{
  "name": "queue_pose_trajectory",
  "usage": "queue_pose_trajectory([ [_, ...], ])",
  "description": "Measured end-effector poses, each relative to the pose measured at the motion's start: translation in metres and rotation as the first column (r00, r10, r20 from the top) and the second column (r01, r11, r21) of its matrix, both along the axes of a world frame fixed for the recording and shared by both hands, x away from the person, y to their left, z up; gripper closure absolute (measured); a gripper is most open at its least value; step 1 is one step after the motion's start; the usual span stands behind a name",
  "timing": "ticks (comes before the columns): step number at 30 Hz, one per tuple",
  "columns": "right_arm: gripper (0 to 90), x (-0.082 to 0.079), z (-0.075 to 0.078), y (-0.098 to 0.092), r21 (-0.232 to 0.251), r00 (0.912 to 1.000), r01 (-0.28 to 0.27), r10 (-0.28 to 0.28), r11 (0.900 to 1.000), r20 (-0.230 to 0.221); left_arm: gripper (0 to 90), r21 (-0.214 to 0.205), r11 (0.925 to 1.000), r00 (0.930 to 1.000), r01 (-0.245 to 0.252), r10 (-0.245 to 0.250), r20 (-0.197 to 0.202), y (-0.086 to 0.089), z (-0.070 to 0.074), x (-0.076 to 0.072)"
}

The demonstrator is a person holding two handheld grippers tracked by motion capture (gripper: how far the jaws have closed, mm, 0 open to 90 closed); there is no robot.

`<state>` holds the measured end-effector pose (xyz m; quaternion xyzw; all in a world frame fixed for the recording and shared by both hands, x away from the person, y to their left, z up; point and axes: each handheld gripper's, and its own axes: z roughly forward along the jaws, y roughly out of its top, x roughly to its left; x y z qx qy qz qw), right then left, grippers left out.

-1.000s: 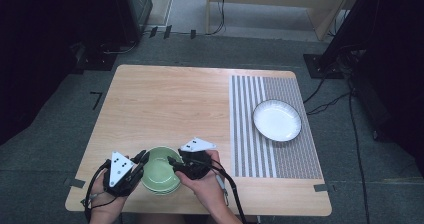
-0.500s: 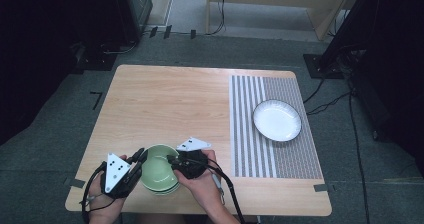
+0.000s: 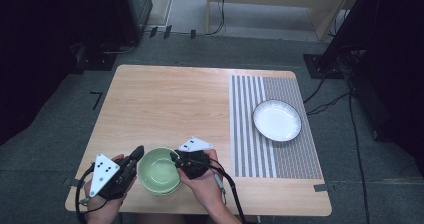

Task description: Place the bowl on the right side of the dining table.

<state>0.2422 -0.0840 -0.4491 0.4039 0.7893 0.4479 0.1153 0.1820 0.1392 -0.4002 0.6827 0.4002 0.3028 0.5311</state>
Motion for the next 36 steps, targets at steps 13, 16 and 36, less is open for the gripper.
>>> queue_pose_trajectory([
  [13, 83.1, -0.004, 0.001, 0.001, -0.015, 0.9992, 0.005, -0.004, 0.9999, 0.039, 65.1, 0.012, 0.9997, 0.9761, 0.021, -0.018, -0.217, 0.003, -0.023, 0.02],
  [16, 83.2, -0.006, 0.0, 0.002, -0.029, 0.9979, 0.006, -0.004, 0.9996, 0.065, 56.2, 0.045, 0.9985, 0.9456, 0.03, -0.014, -0.325, -0.003, -0.036, 0.028],
  [36, 83.3, -0.012, 0.001, 0.003, -0.037, 0.9908, 0.017, -0.012, 0.9992, 0.135, 81.7, 0.115, 0.9929, 0.9608, -0.029, 0.059, -0.271, -0.012, -0.035, 0.021],
])
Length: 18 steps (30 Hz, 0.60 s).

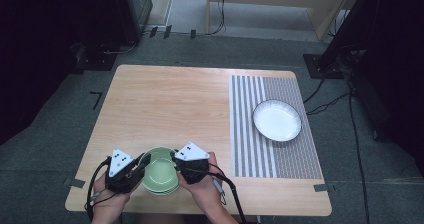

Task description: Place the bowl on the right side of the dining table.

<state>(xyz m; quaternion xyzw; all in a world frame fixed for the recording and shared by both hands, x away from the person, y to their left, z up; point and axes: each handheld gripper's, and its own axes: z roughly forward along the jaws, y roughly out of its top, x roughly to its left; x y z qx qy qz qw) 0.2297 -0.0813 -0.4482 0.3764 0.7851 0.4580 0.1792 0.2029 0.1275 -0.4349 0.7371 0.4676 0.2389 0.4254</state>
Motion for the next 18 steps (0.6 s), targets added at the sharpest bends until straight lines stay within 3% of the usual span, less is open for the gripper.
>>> queue_pose_trajectory([
  [2, 83.2, 0.002, 0.0, -0.003, 0.031, 0.9998, 0.006, -0.005, 0.9995, -0.018, 81.8, 0.003, 1.0, 0.9992, -0.001, 0.001, 0.041, -0.001, 0.003, -0.003],
  [7, 83.2, 0.002, 0.002, -0.005, 0.055, 0.9999, 0.011, -0.01, 0.9984, -0.014, 81.9, -0.002, 1.0, 0.9969, -0.001, 0.001, 0.078, -0.003, 0.004, -0.006],
  [9, 83.1, 0.002, 0.007, -0.009, 0.097, 0.9998, 0.012, -0.011, 0.9952, -0.014, 82.0, 0.001, 1.0, 0.9936, -0.007, 0.006, 0.112, -0.005, 0.007, -0.009],
  [17, 76.0, 0.002, 0.01, -0.009, 0.119, 0.999, 0.008, -0.003, 0.9928, -0.044, 82.2, -0.01, 0.9998, 0.9896, -0.02, 0.021, 0.142, -0.005, 0.01, -0.011],
  [18, 76.5, 0.001, 0.01, -0.008, 0.124, 0.9989, 0.013, -0.007, 0.9922, -0.047, 82.1, 0.0, 0.9998, 0.9865, -0.02, 0.019, 0.163, -0.005, 0.011, -0.013],
])
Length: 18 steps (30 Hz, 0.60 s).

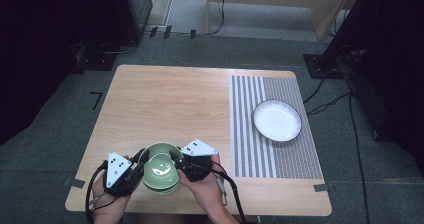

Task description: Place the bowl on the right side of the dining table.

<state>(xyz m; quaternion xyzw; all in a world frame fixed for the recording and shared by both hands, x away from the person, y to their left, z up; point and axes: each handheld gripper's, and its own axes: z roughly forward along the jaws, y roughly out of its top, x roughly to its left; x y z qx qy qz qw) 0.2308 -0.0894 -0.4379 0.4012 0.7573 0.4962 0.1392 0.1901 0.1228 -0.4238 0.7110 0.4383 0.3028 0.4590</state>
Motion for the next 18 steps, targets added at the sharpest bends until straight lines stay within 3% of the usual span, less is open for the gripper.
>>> queue_pose_trajectory([
  [3, 78.0, 0.0007, 0.0011, -0.0004, 0.015, 0.9999, 0.007, -0.007, 0.9999, -0.008, 81.9, 0.0, 1.0, 0.9996, -0.008, 0.008, 0.026, -0.0009, 0.0005, -0.0019],
  [5, 77.1, 0.0038, 0.0014, -0.0005, 0.023, 0.9985, 0.017, -0.015, 0.9996, -0.052, 82.2, -0.013, 0.9998, 0.9984, -0.013, 0.014, 0.055, -0.001, 0.0017, -0.0035],
  [9, 82.1, 0.0049, 0.0003, -0.0001, 0.029, 0.9976, 0.015, -0.013, 0.9995, -0.068, 82.0, 0.01, 0.9999, 0.9953, -0.005, 0.004, 0.096, -0.0023, 0.0044, -0.0069],
  [12, 84.6, 0.0048, 0.002, -0.0011, 0.043, 0.998, 0.023, -0.02, 0.9988, -0.06, 81.8, -0.001, 1.0, 0.9937, -0.004, 0.004, 0.112, -0.0025, 0.0045, -0.0079],
  [14, 85.3, 0.0017, 0.0055, -0.0025, 0.041, 0.9991, 0.038, -0.037, 0.9984, -0.019, 81.4, -0.028, 0.9996, 0.9921, 0.009, -0.005, 0.125, -0.0023, 0.006, -0.0092],
  [15, 85.3, 0.0017, 0.0055, -0.0025, 0.041, 0.9991, 0.038, -0.037, 0.9984, -0.019, 80.9, -0.028, 0.9996, 0.9921, 0.009, -0.005, 0.125, -0.0023, 0.006, -0.0092],
  [17, 85.1, -0.0014, 0.01, -0.0042, 0.037, 0.9985, 0.051, -0.051, 0.998, 0.02, 78.8, -0.091, 0.9954, 0.9938, 0.029, -0.018, 0.11, 0.0007, 0.0075, -0.0081],
  [18, 85.1, -0.0014, 0.01, -0.0042, 0.037, 0.9985, 0.051, -0.051, 0.998, 0.02, 77.1, -0.091, 0.9954, 0.9938, 0.029, -0.018, 0.11, 0.0007, 0.0075, -0.0081],
])
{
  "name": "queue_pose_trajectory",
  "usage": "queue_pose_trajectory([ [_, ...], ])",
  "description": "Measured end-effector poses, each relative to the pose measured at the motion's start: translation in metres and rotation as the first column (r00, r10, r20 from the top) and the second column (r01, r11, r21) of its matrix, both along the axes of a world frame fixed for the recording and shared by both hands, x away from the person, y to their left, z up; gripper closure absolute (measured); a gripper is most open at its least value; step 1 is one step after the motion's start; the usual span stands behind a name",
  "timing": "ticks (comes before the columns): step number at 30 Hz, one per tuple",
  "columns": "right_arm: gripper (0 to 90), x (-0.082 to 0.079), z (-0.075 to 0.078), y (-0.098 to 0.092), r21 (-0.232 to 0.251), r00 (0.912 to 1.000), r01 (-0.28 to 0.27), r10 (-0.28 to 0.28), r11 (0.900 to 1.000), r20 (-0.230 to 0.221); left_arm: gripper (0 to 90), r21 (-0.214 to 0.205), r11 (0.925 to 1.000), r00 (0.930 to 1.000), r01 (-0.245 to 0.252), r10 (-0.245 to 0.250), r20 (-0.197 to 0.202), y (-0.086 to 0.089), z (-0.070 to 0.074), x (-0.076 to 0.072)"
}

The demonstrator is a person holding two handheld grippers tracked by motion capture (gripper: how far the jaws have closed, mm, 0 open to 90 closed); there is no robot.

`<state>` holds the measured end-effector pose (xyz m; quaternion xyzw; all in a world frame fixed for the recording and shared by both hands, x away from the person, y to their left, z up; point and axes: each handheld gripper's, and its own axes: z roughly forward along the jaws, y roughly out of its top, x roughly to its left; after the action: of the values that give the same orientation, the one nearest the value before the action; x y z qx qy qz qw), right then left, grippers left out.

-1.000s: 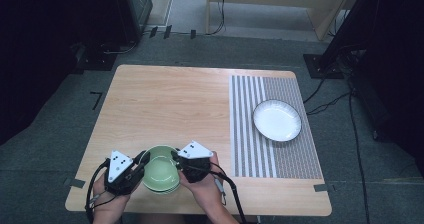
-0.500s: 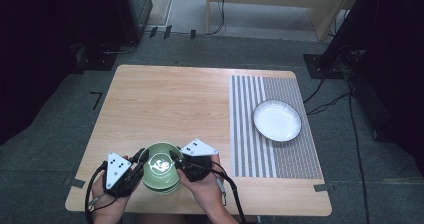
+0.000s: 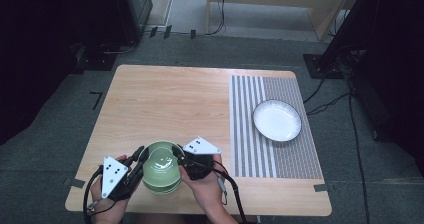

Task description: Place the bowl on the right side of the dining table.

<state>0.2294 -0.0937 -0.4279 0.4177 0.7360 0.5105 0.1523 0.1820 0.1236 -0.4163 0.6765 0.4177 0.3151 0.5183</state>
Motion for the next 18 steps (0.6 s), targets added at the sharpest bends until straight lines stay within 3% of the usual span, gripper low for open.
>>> queue_pose_trajectory([
  [1, 85.1, -0.001, 0.001, 0.0, -0.009, 0.9999, 0.008, -0.008, 0.9999, 0.014, 77.1, -0.014, 0.9999, 1.0, 0.006, -0.006, 0.001, 0.001, 0.0, 0.0],
  [5, 85.1, -0.003, 0.006, -0.006, -0.031, 0.9975, 0.048, -0.046, 0.9984, 0.053, 52.1, -0.063, 0.9973, 0.9993, 0.038, -0.038, 0.0, 0.007, -0.002, 0.003],
  [6, 85.0, -0.003, 0.007, -0.011, -0.034, 0.9961, 0.059, -0.057, 0.9977, 0.067, 44.4, -0.08, 0.9954, 0.9985, 0.053, -0.051, 0.019, 0.008, -0.002, 0.004],
  [7, 85.0, -0.003, 0.007, -0.011, -0.034, 0.9961, 0.059, -0.057, 0.9977, 0.067, 32.0, -0.08, 0.9954, 0.9985, 0.053, -0.051, 0.019, 0.008, -0.002, 0.004],
  [8, 85.1, -0.003, 0.008, -0.013, -0.036, 0.9957, 0.061, -0.058, 0.9975, 0.072, 32.0, -0.072, 0.9967, 0.9991, 0.038, -0.036, 0.023, 0.007, -0.002, 0.004],
  [9, 85.0, -0.004, 0.009, -0.016, -0.042, 0.9944, 0.07, -0.066, 0.9967, 0.083, 11.9, -0.06, 0.9971, 0.9989, 0.046, -0.045, 0.015, 0.005, -0.001, 0.005],
  [11, 85.1, -0.004, 0.01, -0.018, -0.041, 0.9935, 0.075, -0.072, 0.9963, 0.089, 2.8, -0.062, 0.9967, 0.9984, 0.052, -0.051, 0.024, 0.004, -0.001, 0.004],
  [12, 85.0, -0.004, 0.01, -0.02, -0.041, 0.9929, 0.079, -0.075, 0.996, 0.092, 2.8, -0.072, 0.9954, 0.9978, 0.063, -0.062, 0.023, 0.003, 0.0, 0.003],
  [13, 85.1, -0.004, 0.011, -0.023, -0.038, 0.9923, 0.087, -0.083, 0.9955, 0.092, 0.0, -0.119, 0.9886, 0.9956, 0.093, -0.094, -0.001, 0.003, 0.003, 0.002],
  [18, 85.0, -0.005, 0.012, -0.03, -0.037, 0.9904, 0.096, -0.092, 0.9947, 0.104, 0.0, -0.165, 0.9795, 0.9932, 0.115, -0.117, 0.001, 0.007, 0.006, 0.0],
])
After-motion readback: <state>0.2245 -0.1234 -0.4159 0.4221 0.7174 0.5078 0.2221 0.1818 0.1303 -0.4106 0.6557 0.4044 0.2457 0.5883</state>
